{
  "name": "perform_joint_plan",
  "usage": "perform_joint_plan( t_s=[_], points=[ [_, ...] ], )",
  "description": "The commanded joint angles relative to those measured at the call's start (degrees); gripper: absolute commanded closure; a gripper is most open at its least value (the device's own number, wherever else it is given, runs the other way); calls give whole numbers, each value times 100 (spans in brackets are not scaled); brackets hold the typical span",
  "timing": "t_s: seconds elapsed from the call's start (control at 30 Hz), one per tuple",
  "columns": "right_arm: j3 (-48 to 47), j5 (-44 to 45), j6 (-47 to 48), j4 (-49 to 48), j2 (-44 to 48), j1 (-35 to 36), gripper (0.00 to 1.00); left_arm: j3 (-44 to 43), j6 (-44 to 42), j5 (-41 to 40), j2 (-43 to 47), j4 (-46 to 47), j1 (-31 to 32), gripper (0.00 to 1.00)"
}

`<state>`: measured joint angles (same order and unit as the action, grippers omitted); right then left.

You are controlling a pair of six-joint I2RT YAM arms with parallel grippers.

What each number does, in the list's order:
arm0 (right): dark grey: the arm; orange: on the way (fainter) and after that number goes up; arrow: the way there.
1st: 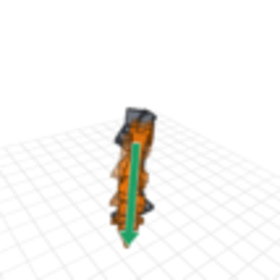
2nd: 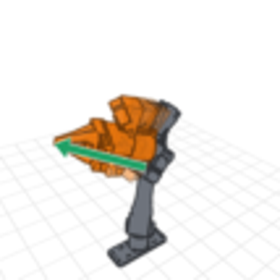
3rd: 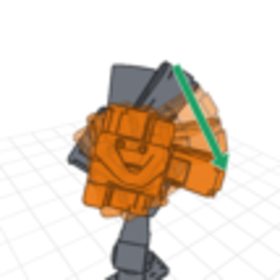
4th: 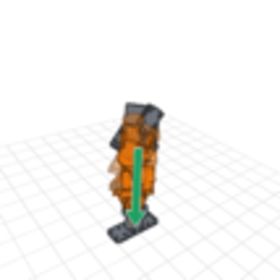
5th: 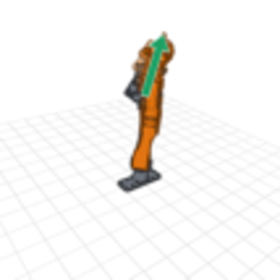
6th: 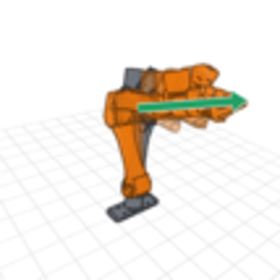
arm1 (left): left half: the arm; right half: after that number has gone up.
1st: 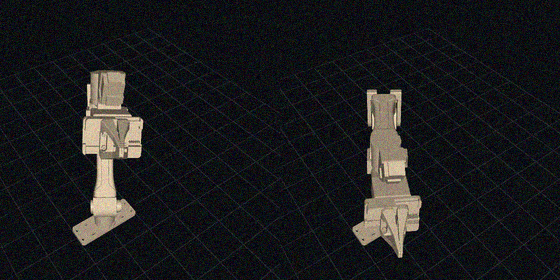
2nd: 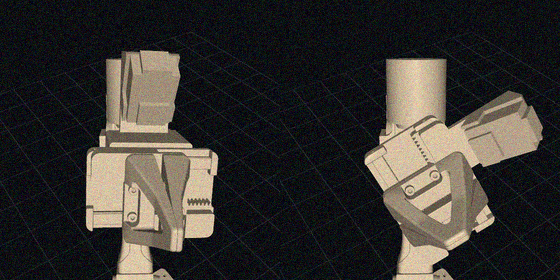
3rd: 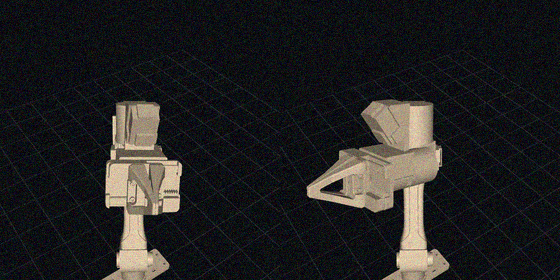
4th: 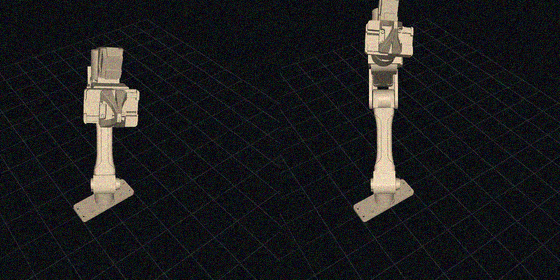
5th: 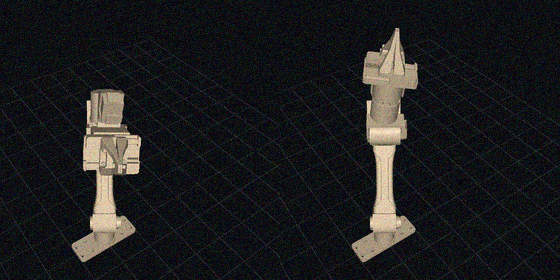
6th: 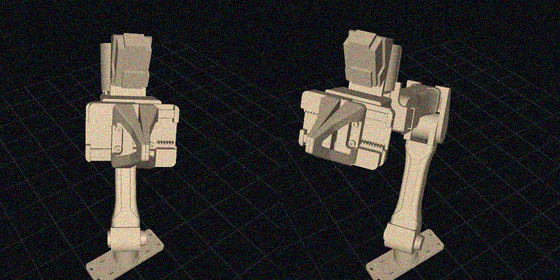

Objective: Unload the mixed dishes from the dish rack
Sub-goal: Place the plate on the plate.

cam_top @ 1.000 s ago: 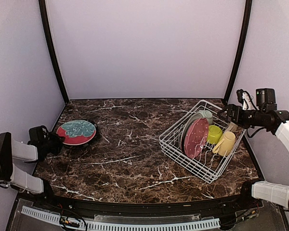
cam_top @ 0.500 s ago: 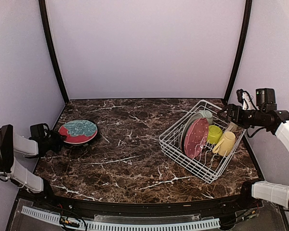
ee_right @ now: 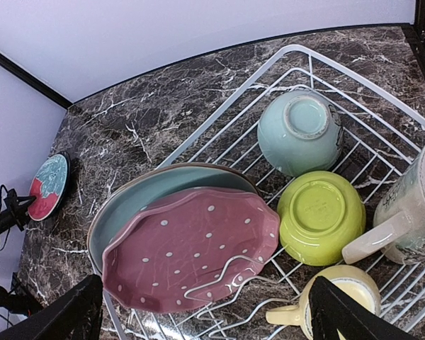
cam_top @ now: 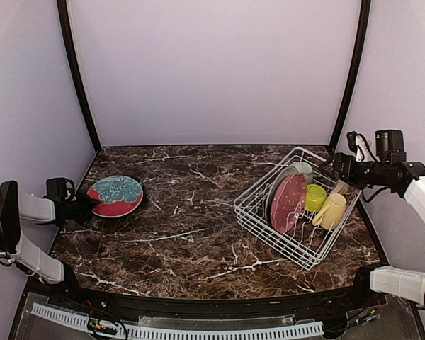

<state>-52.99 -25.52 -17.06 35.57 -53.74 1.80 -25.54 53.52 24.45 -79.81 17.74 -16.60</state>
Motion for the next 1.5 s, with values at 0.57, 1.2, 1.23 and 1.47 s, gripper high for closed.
perform_joint_plan(
  t_s=[0.57, 1.2, 1.23, 1.47],
  points=[
    [77, -41, -69, -194, 117, 39, 1, -832, -1307, -657, 495, -2010, -5, 45],
    [114, -45, -89, -238, 115, 39, 1, -1369, -1946, -1743, 1466, -3150, 663, 10],
    [114, -54, -95, -248, 98, 39, 1, -1457, -1974, -1813, 1529, -3178, 945, 10],
    [107, -58, -90, -255, 55, 39, 1, -1849, -2308, -2293, 1914, -3005, 2575, 5]
  ],
)
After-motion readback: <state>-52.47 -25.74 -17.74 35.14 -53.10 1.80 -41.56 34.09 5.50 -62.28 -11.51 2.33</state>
